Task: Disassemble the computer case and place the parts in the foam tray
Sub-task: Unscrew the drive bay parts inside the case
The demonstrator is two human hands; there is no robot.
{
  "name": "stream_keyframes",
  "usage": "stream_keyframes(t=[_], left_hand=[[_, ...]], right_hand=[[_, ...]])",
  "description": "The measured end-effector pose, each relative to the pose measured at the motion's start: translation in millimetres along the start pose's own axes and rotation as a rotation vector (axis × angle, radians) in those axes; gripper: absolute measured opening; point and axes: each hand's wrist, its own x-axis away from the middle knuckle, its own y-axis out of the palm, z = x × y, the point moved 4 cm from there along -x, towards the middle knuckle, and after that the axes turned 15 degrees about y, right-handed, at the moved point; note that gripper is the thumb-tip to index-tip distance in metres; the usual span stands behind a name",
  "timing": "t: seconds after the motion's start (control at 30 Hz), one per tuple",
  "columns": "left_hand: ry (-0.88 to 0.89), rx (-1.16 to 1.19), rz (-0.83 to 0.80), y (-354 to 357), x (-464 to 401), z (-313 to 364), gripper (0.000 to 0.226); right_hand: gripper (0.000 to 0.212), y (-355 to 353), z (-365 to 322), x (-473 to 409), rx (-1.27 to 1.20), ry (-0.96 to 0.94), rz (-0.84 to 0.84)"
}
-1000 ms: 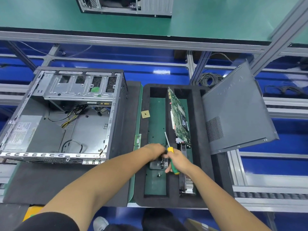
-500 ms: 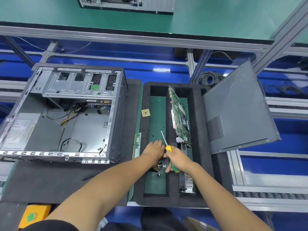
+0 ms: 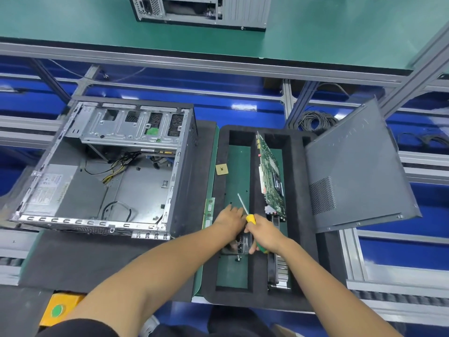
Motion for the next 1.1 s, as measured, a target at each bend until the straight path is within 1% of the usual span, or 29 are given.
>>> stream_keyframes(t=[0.1, 0.17, 0.27, 0.33, 0.43, 0.5, 0.6, 0.7, 0.77, 0.87, 0.93, 1.03, 1.1], left_hand=[[0.032, -0.101, 0.055, -17, 9, -14, 0.074], [-0.027, -0.070, 0.094, -34, 19, -34, 0.060], [-0.177, 0.059, 0.200, -61, 36, -72, 0.053], [-0.243, 0.155, 0.258, -71, 43, -93, 0.055], [-0.309, 0.319, 0.333, -71, 44, -114, 0.061], [-0.321, 0.453, 0.347, -68, 40, -125, 0.059], [-0.304, 0.471, 0.348, -68, 37, -133, 0.042], [-0.296, 0.401, 0.305, -71, 40, -136, 0.029], [-0.286, 0.373, 0.242, -72, 45, -134, 0.032], [-0.200, 0.263, 0.141, -71, 52, -125, 0.052], [-0.169, 0.232, 0.104, -68, 56, -119, 0.058], [-0.171, 0.285, 0.092, -68, 63, -116, 0.059], [-0.178, 0.330, 0.145, -79, 74, -120, 0.061]], right_hand=[[0.018, 0, -2, 2, -0.036, -0.019, -0.015], [0.015, 0, -5, 3, -0.082, -0.047, -0.023], [0.013, -4, -10, 5, -0.135, -0.087, 0.019], [0.012, -7, -11, 6, -0.168, -0.093, 0.037], [0.011, -6, -10, 6, -0.187, -0.080, 0.030], [0.011, -3, -7, 5, -0.191, -0.076, 0.017], [0.012, 1, -6, 5, -0.174, -0.081, 0.008], [0.013, 4, -7, 5, -0.174, -0.092, -0.005], [0.015, 4, -11, 5, -0.168, -0.096, 0.002], [0.012, 6, -19, 5, -0.172, -0.107, 0.014], [0.012, 9, -26, 4, -0.195, -0.125, 0.018], [0.013, 14, -43, 4, -0.264, -0.162, 0.031], [0.015, 17, -60, 8, -0.339, -0.193, 0.057]])
